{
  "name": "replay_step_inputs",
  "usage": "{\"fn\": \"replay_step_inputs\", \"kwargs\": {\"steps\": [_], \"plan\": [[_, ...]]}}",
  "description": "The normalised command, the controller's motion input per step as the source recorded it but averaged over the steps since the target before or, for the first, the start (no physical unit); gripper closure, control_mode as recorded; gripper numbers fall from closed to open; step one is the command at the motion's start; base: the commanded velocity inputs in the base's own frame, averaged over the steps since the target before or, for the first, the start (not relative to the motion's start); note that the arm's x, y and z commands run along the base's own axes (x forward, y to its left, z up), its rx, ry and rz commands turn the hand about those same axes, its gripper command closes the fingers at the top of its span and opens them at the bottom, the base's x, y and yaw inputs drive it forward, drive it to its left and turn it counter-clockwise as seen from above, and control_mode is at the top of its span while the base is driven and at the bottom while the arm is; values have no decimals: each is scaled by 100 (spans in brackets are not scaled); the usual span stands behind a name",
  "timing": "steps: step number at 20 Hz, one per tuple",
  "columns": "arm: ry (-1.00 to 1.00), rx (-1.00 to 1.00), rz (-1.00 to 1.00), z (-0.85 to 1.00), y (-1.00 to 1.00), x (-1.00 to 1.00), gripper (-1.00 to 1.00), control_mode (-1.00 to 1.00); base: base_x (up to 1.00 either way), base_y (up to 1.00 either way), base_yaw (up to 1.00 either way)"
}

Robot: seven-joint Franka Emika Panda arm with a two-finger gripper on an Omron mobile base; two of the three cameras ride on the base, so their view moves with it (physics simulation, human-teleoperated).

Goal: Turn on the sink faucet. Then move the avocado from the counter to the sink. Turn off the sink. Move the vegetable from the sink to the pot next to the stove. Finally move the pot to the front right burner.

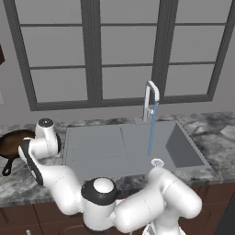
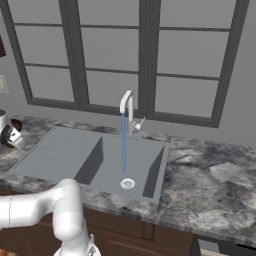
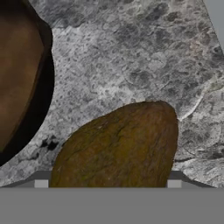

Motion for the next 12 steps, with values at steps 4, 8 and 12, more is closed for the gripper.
{"fn": "replay_step_inputs", "kwargs": {"steps": [4, 8, 12], "plan": [[-9, 0, 0, 50, -60, -42, 100, -100, 0, 0, 0], [-11, 0, 0, 38, -79, -40, 100, -100, 0, 0, 0], [-8, 0, 0, 40, -89, -23, 100, -100, 0, 0, 0]]}}
